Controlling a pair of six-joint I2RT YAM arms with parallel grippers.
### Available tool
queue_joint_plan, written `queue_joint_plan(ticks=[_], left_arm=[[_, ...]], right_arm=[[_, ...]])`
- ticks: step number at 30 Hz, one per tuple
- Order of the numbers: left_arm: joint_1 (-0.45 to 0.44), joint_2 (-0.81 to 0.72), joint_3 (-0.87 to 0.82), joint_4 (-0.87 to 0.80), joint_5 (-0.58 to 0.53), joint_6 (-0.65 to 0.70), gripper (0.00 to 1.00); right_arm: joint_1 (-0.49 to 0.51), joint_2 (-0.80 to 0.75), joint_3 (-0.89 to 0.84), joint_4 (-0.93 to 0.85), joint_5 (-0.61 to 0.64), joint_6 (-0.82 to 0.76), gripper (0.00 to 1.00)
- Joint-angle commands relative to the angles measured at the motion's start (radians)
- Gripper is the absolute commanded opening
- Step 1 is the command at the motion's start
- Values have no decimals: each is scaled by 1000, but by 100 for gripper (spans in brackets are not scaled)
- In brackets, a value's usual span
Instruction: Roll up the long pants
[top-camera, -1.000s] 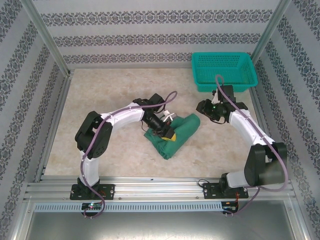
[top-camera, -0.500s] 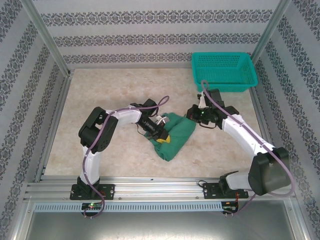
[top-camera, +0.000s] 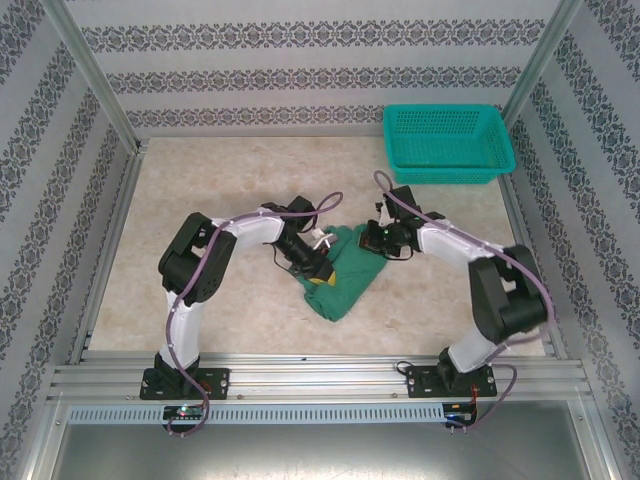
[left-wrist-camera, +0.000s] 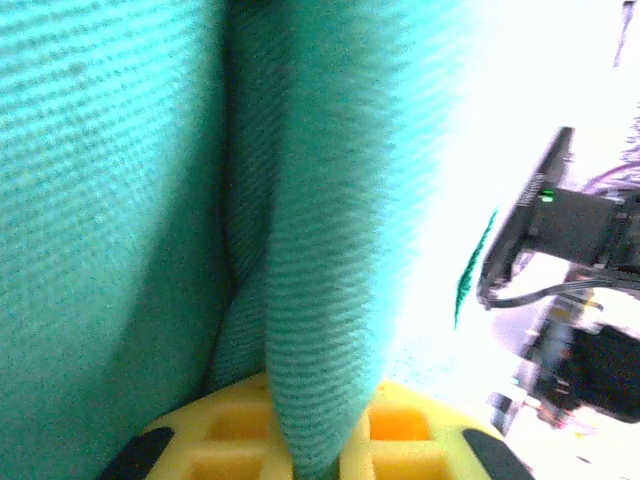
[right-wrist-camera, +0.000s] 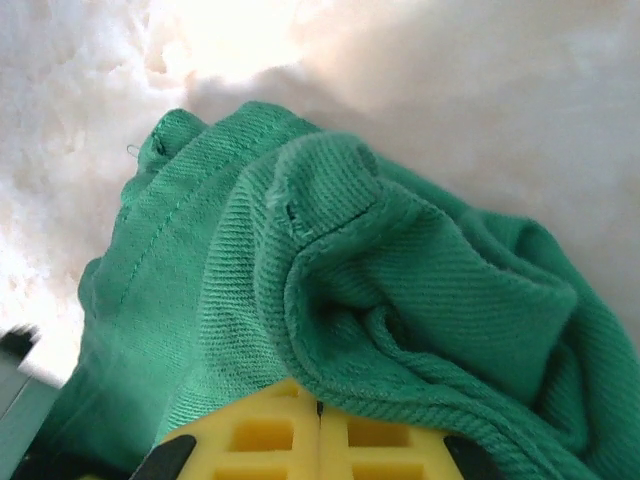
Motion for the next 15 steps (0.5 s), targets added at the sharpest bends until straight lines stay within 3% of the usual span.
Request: queue_joint_plan(ticks=[1, 5, 9, 11, 13, 15], left_arm=[[-18, -117, -79, 42, -358, 39, 22], [-81, -262, -138, 96, -546, 42, 35], [-174, -389, -196, 146, -715, 63, 39], [-253, -417, -215, 158, -839, 112, 40], [-328, -408, -214, 154, -943, 151, 48], [-400, -377, -204, 155, -1032, 184, 47]], right_arm=[[4, 114, 1, -15, 43, 8, 0], [5, 143, 6, -13, 46, 10, 0], [-5, 138, 2, -37, 65, -3, 0], [-14, 137, -4, -33, 54, -4, 0], [-18, 135, -11, -29, 50, -5, 0], [-21, 134, -14, -29, 45, -5, 0]])
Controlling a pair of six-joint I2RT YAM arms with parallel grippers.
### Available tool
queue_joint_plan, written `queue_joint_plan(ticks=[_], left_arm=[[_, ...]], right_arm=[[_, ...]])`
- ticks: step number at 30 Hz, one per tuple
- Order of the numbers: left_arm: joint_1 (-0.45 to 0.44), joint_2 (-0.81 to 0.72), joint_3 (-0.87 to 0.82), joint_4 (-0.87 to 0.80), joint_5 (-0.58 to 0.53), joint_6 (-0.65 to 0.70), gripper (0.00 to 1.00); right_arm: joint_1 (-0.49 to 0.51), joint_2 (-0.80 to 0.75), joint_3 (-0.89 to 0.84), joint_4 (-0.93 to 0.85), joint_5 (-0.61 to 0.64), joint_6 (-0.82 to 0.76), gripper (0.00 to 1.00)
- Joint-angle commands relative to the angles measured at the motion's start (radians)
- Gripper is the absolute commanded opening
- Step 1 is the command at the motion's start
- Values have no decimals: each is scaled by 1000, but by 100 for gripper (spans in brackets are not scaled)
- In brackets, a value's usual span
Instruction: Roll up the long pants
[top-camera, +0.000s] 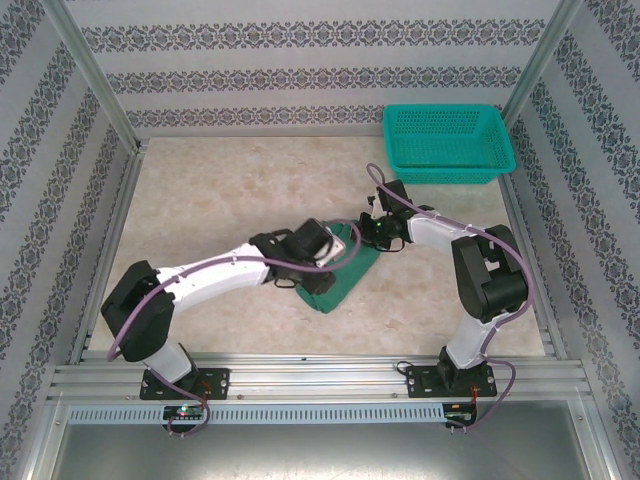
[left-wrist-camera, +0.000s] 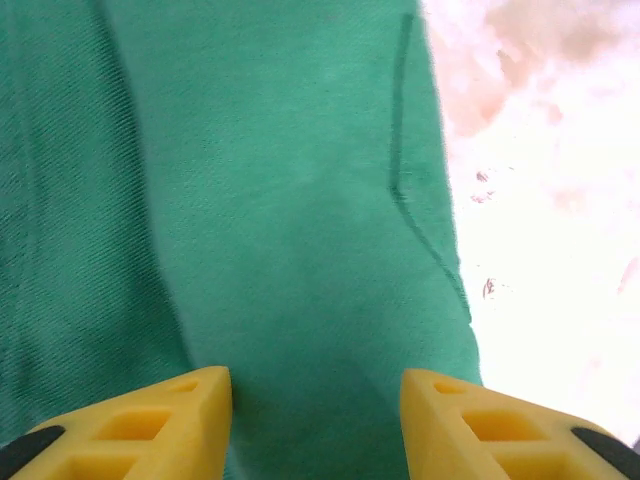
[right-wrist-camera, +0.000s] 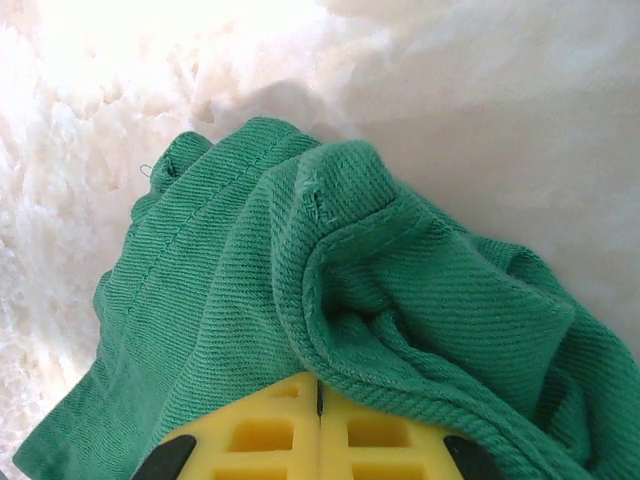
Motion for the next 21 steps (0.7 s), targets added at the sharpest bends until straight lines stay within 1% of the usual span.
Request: queue_joint_plan(ticks=[1, 3, 5, 9, 11, 16, 17, 18, 19, 21], left_arm=[[-96, 46, 3, 21, -259, 92, 47], [-125, 111, 42, -2, -306, 96, 47], [-143, 168, 75, -16, -358, 102, 51], [-173, 247, 151, -58, -391, 130, 56], [-185, 269, 183, -69, -402, 144, 58], [-204, 293, 232, -106, -371, 152, 64], [-218, 286, 237, -109, -374, 153, 67], [-233, 276, 243, -111, -387, 155, 74], [-242, 273, 251, -115, -395, 155, 78], [-261, 279, 281, -148, -427, 146, 79]], right_arm=[[-12, 66, -59, -86, 85, -14, 0], [-12, 61, -66, -81, 73, -17, 0], [-10, 55, -70, -76, 59, -24, 0], [-8, 46, -75, -84, 64, -37, 0], [-5, 43, -76, -85, 68, -41, 0], [-5, 54, -80, -78, 64, -38, 0], [-4, 59, -78, -75, 61, -37, 0], [-1, 62, -79, -74, 62, -36, 0], [0, 64, -79, -72, 59, -35, 0], [2, 68, -80, -67, 59, -30, 0]])
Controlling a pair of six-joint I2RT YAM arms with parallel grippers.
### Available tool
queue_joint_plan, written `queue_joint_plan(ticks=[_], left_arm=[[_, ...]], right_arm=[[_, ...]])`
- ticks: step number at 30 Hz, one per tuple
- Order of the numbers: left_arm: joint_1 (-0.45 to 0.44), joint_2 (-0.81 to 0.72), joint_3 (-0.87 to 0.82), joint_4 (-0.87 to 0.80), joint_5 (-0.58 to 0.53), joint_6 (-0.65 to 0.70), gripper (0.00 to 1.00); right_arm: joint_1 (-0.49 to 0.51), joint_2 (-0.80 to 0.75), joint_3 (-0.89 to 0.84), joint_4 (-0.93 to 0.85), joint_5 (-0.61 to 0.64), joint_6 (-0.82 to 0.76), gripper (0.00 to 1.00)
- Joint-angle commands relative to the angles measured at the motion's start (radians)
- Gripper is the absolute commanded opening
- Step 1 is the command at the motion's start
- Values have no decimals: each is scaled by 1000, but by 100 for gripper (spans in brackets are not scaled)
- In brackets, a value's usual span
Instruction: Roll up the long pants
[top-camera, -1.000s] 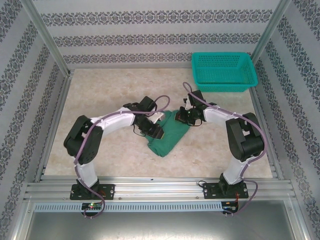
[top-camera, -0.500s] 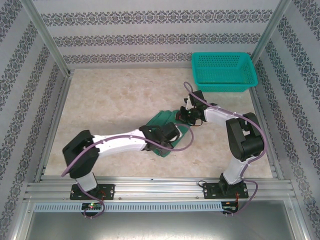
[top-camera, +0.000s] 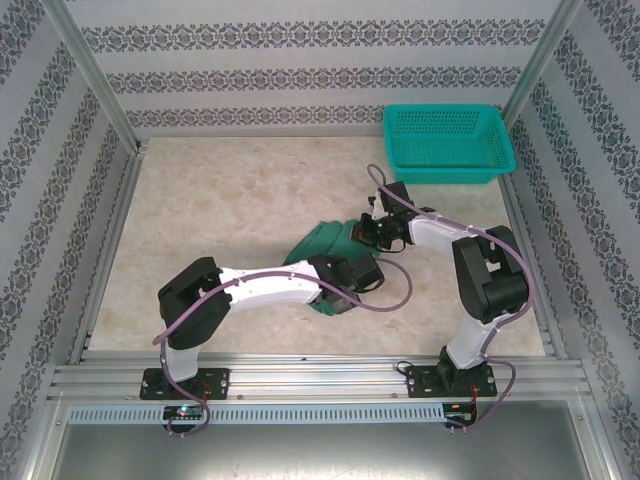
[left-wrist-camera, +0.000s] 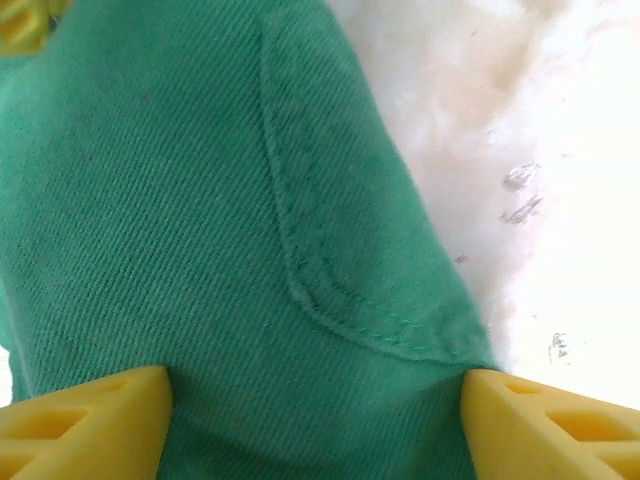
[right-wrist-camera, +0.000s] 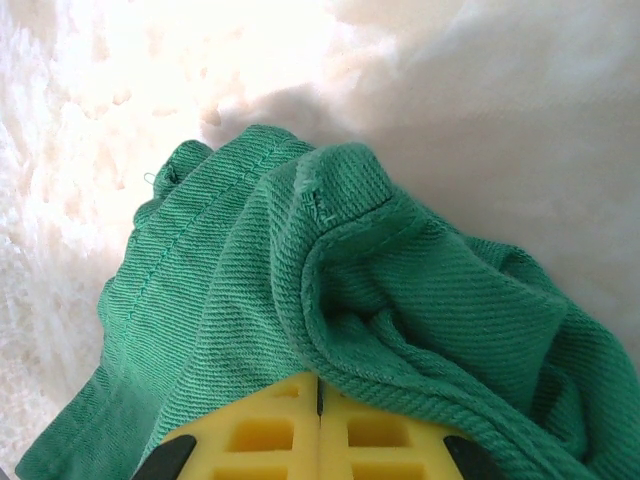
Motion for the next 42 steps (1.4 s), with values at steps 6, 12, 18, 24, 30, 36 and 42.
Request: queue_joint_plan(ticks=[6, 12, 18, 24, 30, 36, 42], left_arm=[[-68, 58, 102, -112, -177, -16, 80], [-60, 136, 88, -116, -258, -17, 82], [-23, 163, 68, -111, -255, -31, 89], [54, 202, 58, -141, -199, -75, 89], [106, 260, 27, -118, -126, -89, 59], [105, 262, -2, -70, -36, -89, 0], [93, 207, 21, -133, 144, -128, 0]], right_arm=[[15, 85, -47, -100, 68, -11, 0], [18, 72, -45, -103, 71, -9, 0], [18, 66, -41, -109, 71, -10, 0], [18, 67, -43, -114, 70, -14, 0], [20, 62, -57, -112, 70, -17, 0], [14, 41, -70, -105, 78, -13, 0], [-45, -77, -77, -97, 126, 6, 1]])
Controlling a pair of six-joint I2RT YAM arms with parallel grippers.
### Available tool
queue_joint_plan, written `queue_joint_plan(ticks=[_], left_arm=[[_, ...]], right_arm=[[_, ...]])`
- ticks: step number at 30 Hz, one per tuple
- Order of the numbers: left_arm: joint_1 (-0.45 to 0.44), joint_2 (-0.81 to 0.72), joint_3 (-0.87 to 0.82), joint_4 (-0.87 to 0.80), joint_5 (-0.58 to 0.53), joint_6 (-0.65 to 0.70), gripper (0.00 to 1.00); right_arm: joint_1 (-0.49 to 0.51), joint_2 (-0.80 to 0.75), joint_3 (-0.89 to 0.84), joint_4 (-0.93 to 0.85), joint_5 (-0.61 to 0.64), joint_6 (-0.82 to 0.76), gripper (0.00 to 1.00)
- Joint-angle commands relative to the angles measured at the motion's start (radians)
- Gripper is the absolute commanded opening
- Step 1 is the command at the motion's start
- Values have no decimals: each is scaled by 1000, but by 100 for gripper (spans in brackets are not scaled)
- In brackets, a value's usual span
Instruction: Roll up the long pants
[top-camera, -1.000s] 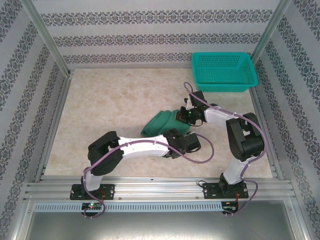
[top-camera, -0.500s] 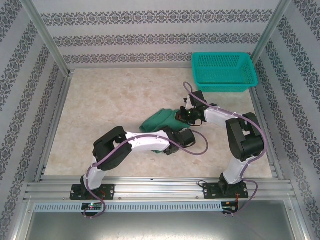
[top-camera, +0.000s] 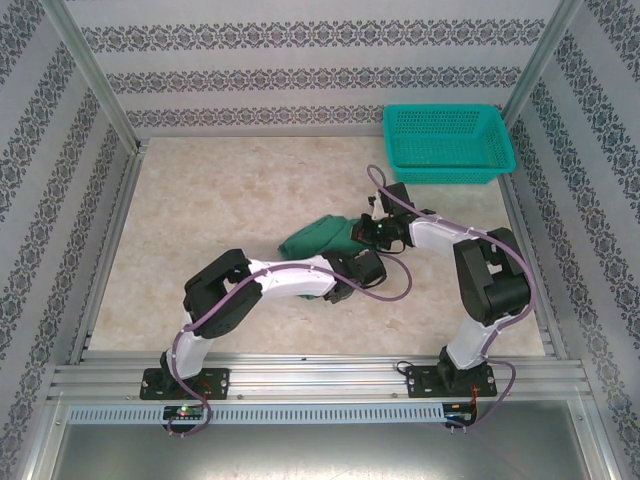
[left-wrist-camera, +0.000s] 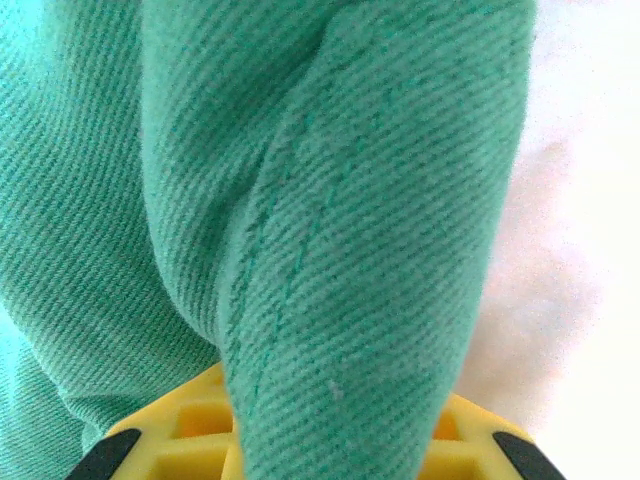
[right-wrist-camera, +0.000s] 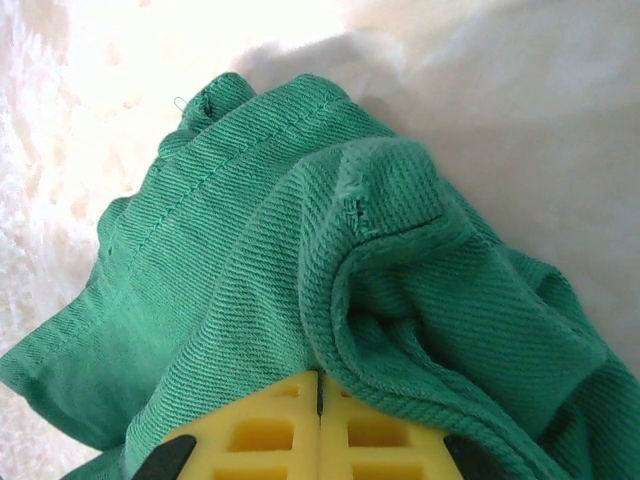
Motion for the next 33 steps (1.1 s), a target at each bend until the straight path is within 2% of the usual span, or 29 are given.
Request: queue_joint_plan(ticks=[1, 4, 8, 13, 18, 23, 28, 31, 32, 33], left_arm=[[19, 31, -33, -101, 315, -60, 0], [22, 23, 17, -151, 421, -76, 0], [43, 19, 80, -187, 545, -113, 0], [114, -4, 92, -145, 817, -195, 3], [200, -30, 70, -76, 1011, -281, 4], [274, -67, -11, 54, 1173, -395, 5], [339, -129, -136, 255, 1287, -542, 4], [379, -169, -208, 366, 1319, -633, 5], [390, -183, -229, 393, 1322, -653, 5], [401, -195, -249, 425, 1331, -677, 5]], right_arm=[[-49, -66, -39, -132, 131, -3, 3], [-73, -157, -15, -184, 213, -22, 14], [-105, -240, -5, -217, 237, -24, 24], [-111, -279, 2, -277, 242, -40, 26], [-112, -338, -33, -285, 239, -20, 26], [-112, -401, -54, -297, 235, -9, 27], [-107, -392, -47, -292, 162, 1, 28], [-85, -365, -43, -284, 140, 3, 28], [-76, -357, -43, -281, 141, 3, 32], [-68, -349, -45, -273, 131, 4, 40]])
